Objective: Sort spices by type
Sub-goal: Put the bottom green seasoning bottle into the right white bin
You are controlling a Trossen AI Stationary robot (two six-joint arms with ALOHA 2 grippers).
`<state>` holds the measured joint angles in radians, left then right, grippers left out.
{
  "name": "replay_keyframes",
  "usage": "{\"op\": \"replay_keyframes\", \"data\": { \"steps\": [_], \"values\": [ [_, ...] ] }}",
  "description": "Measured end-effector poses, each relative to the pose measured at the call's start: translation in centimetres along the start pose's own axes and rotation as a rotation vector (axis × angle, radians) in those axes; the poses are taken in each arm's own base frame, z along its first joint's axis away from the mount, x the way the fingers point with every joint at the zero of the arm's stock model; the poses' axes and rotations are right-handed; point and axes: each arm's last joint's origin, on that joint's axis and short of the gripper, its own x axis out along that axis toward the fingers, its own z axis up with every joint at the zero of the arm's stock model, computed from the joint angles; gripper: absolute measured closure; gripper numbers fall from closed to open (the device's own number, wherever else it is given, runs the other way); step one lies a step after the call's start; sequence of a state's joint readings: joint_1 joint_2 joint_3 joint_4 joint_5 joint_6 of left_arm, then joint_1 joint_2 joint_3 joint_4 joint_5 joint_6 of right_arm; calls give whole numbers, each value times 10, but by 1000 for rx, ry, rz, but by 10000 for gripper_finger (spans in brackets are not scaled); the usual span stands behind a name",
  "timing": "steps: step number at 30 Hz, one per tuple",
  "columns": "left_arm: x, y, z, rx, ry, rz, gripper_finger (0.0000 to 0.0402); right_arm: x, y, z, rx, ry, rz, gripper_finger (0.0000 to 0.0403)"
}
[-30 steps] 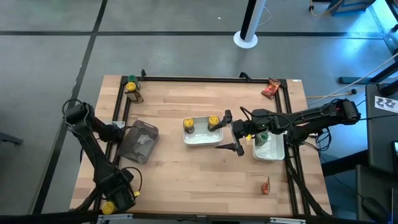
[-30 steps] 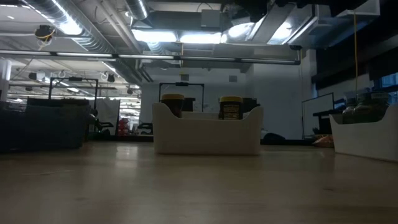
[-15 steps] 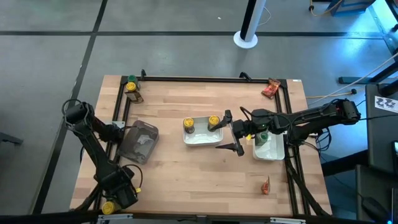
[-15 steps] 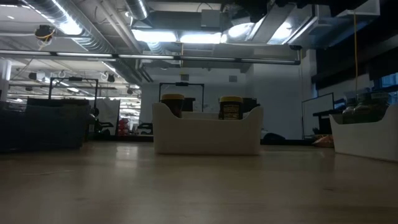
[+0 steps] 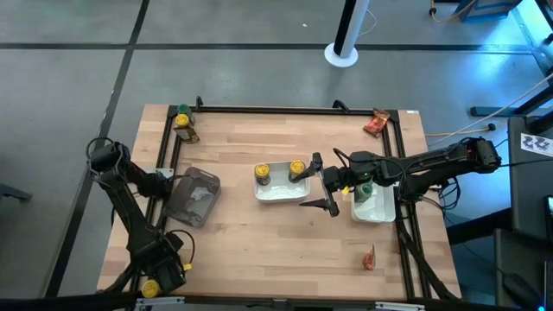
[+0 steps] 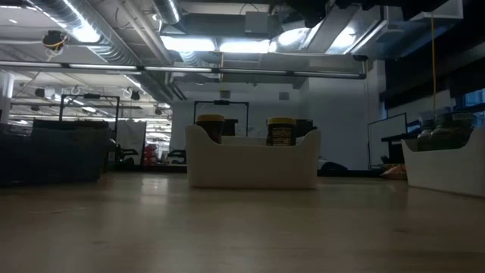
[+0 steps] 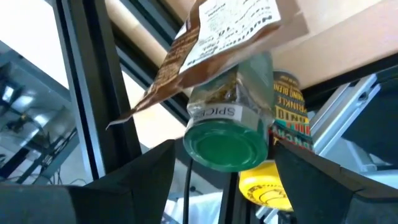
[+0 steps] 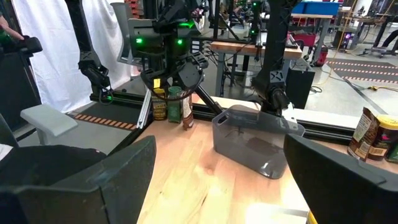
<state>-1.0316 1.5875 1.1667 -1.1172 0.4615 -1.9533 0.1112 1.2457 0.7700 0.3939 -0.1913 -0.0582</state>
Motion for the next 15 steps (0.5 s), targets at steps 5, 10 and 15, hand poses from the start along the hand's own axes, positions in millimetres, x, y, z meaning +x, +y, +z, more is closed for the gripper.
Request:
{"op": "replay_keyframes", "data": {
  "steps": [5, 10, 15],
  "values": [
    [0, -1, 0, 3, -46, -24, 137, 0, 0, 0, 0, 0, 0, 52],
    [4, -3, 1, 1, -55, -7, 137, 0, 0, 0, 0, 0, 0, 52],
    [13, -9, 3, 42, -50, 24, 137, 0, 0, 0, 0, 0, 0, 52]
  ]
}}
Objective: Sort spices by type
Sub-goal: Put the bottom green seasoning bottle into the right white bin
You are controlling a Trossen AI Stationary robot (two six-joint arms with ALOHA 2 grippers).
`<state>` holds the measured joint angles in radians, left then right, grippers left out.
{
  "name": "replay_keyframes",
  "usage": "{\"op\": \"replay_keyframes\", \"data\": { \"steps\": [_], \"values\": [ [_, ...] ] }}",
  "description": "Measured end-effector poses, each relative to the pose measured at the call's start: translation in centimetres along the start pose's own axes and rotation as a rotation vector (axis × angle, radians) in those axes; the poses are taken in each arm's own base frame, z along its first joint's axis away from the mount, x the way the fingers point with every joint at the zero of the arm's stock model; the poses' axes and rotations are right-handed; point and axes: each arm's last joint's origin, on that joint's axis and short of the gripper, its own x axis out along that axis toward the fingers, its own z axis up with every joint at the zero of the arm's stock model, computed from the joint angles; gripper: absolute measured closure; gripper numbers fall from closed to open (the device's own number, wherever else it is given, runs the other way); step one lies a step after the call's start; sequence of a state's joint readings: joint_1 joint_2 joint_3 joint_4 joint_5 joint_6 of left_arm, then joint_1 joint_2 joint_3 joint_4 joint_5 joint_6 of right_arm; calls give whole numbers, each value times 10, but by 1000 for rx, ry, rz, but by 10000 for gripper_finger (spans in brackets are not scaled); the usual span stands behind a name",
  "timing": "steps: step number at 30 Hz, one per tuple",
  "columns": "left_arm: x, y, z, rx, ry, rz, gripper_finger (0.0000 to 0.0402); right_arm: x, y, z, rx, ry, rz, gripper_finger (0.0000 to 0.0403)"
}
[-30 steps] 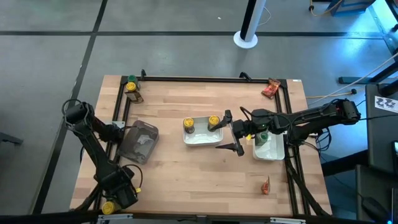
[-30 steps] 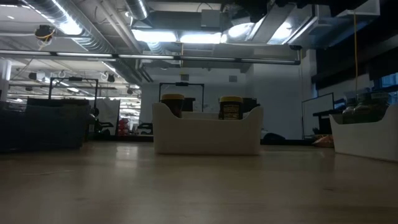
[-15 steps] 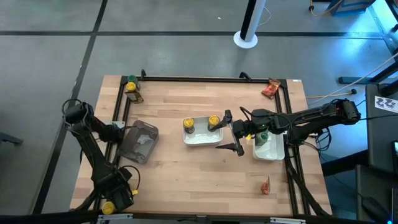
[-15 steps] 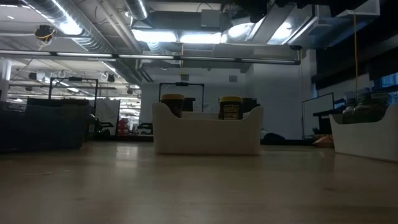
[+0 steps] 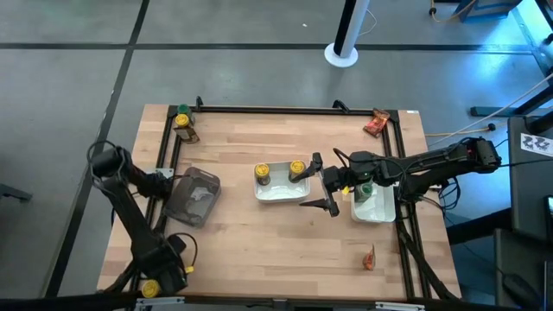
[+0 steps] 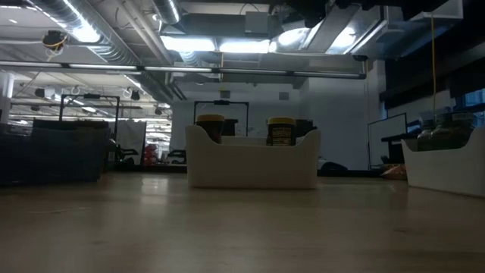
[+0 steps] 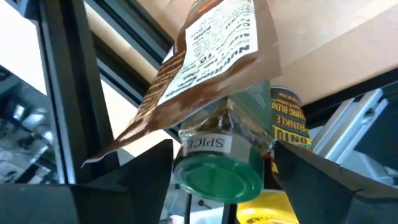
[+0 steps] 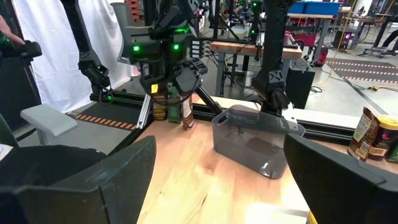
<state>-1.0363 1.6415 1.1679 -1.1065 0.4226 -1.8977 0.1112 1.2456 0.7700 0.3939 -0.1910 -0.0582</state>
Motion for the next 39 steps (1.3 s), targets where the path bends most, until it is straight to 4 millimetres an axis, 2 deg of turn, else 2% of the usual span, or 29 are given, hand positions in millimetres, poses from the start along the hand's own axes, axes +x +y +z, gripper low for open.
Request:
{"op": "replay_keyframes", "data": {
  "steps": [9, 20, 27, 39],
  "values": [
    [3, -2, 0, 37, 8, 13, 143, 0, 0, 0, 0, 0, 0, 52],
    [2, -2, 0, 71, 20, 13, 213, 0, 0, 0, 0, 0, 0, 52],
    [1, -1, 1, 91, 14, 19, 210, 0, 0, 0, 0, 0, 0, 52],
    [-10, -5, 17, 95, 2, -21, 211, 0, 0, 0, 0, 1, 0, 52]
  ]
}}
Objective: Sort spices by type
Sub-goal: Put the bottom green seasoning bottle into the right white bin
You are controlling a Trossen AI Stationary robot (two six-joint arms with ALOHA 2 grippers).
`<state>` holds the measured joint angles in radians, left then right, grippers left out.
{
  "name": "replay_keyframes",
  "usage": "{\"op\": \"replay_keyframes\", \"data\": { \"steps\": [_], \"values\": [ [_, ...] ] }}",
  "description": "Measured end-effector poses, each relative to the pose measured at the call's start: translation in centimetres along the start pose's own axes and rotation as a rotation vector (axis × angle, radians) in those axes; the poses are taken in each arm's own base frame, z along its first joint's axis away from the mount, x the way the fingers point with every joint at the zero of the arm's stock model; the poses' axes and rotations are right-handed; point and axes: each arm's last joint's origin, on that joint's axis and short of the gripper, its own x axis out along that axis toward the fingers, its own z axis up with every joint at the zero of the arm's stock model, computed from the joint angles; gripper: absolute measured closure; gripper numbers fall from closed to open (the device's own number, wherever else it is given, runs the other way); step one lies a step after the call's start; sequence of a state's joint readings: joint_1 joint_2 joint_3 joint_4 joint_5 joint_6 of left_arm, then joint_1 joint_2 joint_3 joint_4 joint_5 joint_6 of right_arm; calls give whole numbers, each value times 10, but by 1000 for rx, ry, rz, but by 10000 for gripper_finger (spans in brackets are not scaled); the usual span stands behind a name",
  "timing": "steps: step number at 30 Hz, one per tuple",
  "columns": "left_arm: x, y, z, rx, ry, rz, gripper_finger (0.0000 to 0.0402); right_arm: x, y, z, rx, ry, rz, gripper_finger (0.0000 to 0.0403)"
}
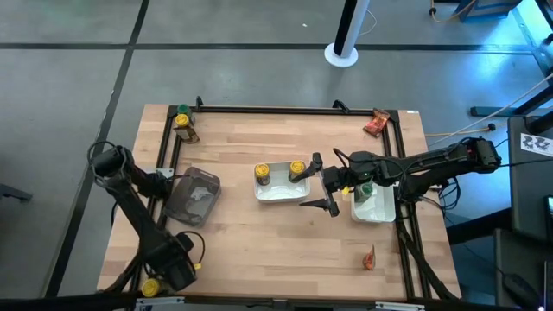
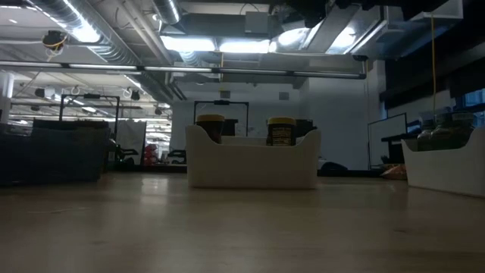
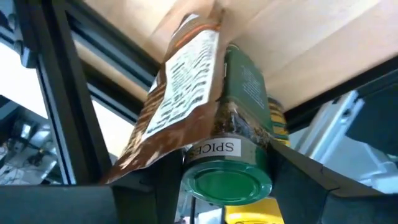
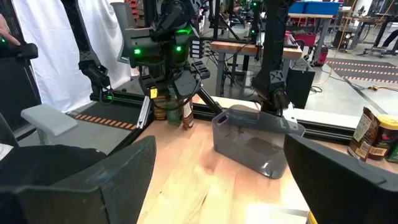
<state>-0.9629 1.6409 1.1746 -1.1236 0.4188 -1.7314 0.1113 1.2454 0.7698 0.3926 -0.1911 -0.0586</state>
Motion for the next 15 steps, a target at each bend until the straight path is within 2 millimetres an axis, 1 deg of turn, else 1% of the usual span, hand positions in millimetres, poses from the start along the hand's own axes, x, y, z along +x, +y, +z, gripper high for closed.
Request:
{"op": "replay_keyframes", "data": {
  "steps": [9, 15],
  "values": [
    [-16, -8, 9, 10, -7, -68, 217, 0, 0, 0, 0, 1, 0, 52],
    [-26, -12, 21, 3, -29, -112, 217, 0, 0, 0, 0, 1, 0, 52]
  ]
}}
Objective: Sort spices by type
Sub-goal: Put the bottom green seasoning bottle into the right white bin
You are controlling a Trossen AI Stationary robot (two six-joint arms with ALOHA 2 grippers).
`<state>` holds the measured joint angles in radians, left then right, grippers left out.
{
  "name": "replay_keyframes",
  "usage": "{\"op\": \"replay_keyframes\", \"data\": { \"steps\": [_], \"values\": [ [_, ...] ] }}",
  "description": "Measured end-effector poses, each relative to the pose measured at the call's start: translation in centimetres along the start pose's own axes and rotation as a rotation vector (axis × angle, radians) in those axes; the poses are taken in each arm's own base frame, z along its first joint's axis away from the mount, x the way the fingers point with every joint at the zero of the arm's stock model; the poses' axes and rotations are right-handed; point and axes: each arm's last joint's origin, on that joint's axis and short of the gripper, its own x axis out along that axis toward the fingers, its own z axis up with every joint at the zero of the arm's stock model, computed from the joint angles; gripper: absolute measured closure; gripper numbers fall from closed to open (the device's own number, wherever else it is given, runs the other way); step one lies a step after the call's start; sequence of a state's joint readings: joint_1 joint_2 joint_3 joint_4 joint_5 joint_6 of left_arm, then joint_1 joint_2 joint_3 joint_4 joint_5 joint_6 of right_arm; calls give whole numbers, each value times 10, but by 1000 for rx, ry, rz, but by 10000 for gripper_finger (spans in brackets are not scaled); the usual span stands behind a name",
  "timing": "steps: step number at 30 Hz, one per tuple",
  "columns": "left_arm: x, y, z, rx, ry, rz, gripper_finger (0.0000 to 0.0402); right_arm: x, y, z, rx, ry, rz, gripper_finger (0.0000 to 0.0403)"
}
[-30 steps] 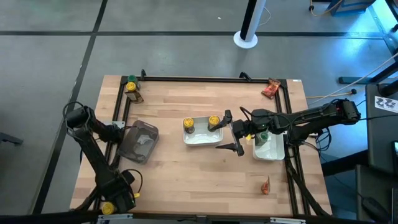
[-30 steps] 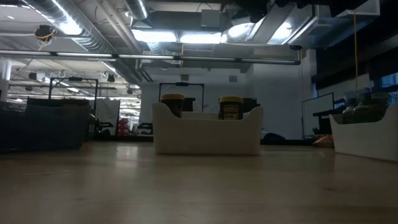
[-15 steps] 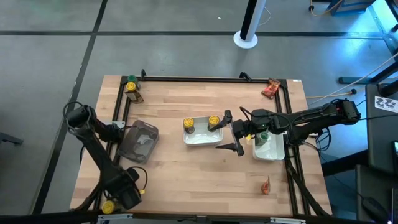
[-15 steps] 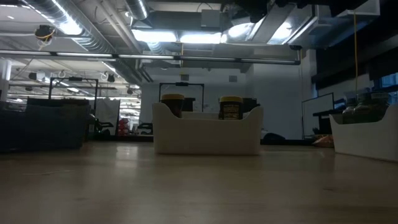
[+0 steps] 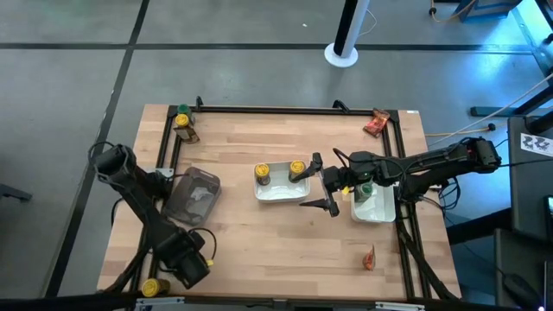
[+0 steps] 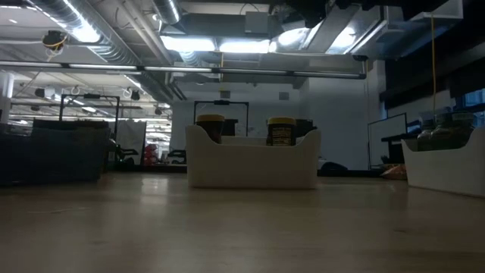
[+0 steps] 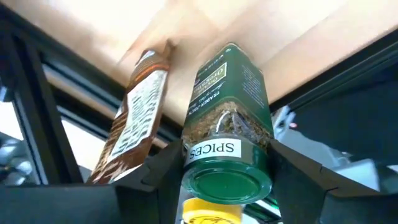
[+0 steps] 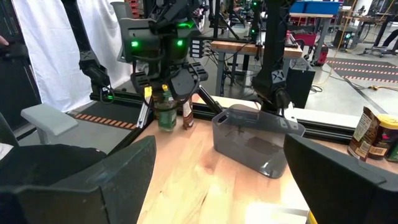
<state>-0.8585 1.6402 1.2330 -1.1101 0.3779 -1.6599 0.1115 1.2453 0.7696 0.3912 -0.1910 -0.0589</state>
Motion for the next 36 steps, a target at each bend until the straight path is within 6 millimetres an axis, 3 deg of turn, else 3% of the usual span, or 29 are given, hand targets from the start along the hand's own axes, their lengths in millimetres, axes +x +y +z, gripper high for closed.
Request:
{"op": "replay_keyframes", "data": {
  "steps": [23, 36],
  "values": [
    [-40, -1, 81, 140, -154, -109, 218, 0, 0, 1, 1, -10, 0, 52],
    [-59, 6, 128, 272, -336, -137, 218, 0, 2, -7, 205, 78, 38, 52]
  ]
}}
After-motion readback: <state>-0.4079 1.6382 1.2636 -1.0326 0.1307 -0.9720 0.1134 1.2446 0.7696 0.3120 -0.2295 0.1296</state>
